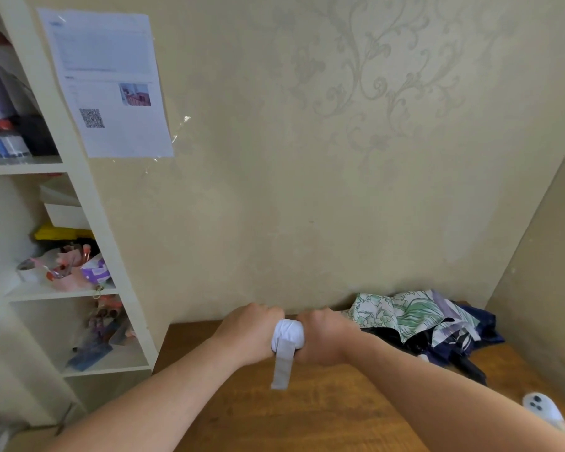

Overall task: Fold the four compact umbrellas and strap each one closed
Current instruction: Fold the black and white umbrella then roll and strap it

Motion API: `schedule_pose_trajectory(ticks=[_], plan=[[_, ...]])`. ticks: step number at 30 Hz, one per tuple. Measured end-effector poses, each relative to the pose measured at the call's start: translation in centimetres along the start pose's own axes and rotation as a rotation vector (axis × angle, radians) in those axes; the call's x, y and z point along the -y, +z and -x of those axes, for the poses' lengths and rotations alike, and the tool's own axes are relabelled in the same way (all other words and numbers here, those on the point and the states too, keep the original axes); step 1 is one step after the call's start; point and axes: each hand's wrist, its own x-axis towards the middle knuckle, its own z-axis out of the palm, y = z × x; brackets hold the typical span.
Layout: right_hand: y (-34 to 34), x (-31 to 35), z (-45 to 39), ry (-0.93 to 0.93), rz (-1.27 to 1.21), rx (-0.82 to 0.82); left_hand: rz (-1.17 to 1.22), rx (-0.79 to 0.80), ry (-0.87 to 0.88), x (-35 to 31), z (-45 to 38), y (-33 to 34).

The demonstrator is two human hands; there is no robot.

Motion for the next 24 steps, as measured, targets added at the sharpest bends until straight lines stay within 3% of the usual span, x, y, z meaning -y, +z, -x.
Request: schedule_pose_trajectory(ticks=[7, 11, 15, 20, 24], plan=[[0.0, -0.3, 0.2, -0.043, 0.024, 0.008, 0.105, 0.075, -0.065, -0.4, 0.7, 0.5], [0.0, -0.3, -0.1, -0.086, 0.2, -0.193, 0.176, 0.065, -0.123, -0.5, 0.5, 0.1], [0.2, -0.5, -0.3, -0.108, 0.283, -0.385, 0.446, 0.082, -0.255, -0.7, 0.5, -0.5], [0.4, -1.2, -0.6, -0.092, 0.233, -0.333, 0.744, 0.089, -0.289, -0.5, 0.8, 0.1], [0.7, -2.1, -0.6, 0.036, 0.044, -0.337, 1.198, -0.017, -0.435, -0.4, 1.5, 0.9]])
